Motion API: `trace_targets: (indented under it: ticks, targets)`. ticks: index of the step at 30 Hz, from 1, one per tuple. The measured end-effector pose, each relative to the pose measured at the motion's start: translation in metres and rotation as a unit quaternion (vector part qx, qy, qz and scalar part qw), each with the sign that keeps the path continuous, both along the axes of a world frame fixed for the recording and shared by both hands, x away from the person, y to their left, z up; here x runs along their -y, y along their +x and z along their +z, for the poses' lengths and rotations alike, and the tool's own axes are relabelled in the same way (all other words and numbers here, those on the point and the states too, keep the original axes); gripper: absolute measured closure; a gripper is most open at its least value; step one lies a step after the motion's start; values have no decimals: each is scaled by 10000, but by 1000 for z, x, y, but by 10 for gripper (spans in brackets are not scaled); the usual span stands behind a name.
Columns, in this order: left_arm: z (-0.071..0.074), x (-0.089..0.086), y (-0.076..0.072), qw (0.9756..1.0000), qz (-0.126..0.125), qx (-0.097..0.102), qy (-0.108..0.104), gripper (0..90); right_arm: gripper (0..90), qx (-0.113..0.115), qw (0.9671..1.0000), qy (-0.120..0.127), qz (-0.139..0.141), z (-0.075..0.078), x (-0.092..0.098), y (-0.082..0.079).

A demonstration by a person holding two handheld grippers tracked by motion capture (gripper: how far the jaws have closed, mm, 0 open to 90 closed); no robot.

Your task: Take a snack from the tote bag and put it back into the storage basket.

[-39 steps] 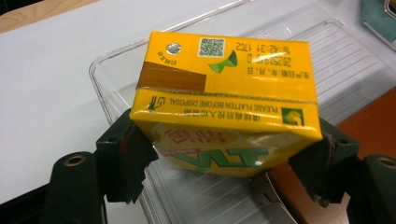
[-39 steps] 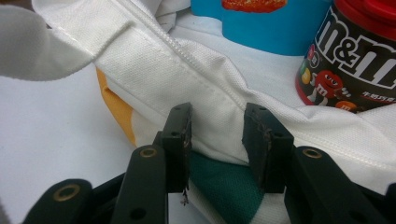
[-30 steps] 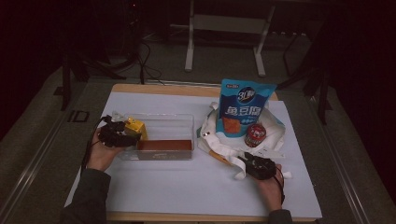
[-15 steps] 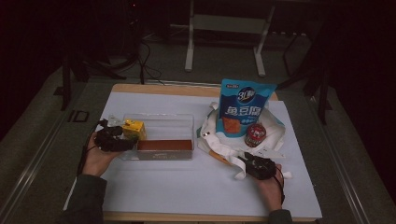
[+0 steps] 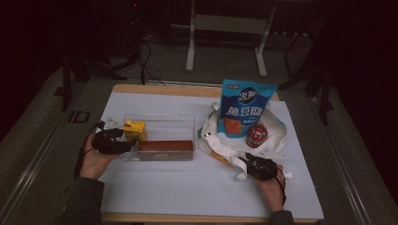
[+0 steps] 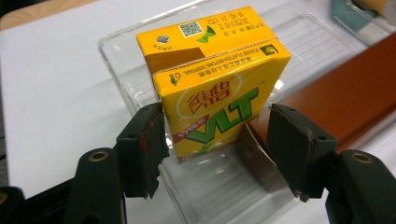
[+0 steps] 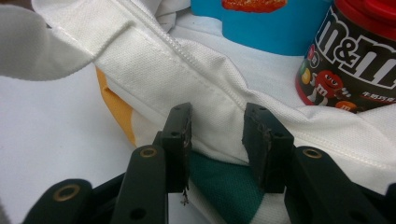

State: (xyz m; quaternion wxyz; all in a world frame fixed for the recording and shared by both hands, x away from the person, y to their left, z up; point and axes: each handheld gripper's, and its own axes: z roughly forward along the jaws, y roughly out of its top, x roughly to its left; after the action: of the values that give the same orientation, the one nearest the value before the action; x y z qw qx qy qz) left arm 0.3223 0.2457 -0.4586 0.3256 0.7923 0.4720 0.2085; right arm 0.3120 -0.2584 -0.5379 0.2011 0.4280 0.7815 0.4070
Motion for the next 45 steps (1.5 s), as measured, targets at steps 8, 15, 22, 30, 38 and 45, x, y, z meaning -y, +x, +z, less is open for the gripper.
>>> trace_targets:
  ticks: [8, 15, 22, 30, 38, 45]
  targets:
    - [2, -7, -3, 9999, 59, -11, -121, 363, 623, 4, 10000, -7, 0, 0, 0, 0]
    - [8, -9, -3, 9997, 139, 121, -175, 342, 623, -2, 10000, 7, 1, 0, 0, 0]
    - [16, -5, -4, 9992, 169, 353, -76, 312, 623, -7, 10000, 12, 0, 0, 0, 0]
    - [26, -5, -7, 9985, 88, 509, -194, 297, 623, -12, 10000, 19, 0, 0, 0, 0]
    - [35, -3, -8, 9971, 73, 669, -353, 287, 622, -4, 10000, 7, 1, 0, 0, 0]
    - [42, 2, -9, 9965, -25, 730, -402, 277, 621, 1, 10000, 9, 0, 0, 0, 0]
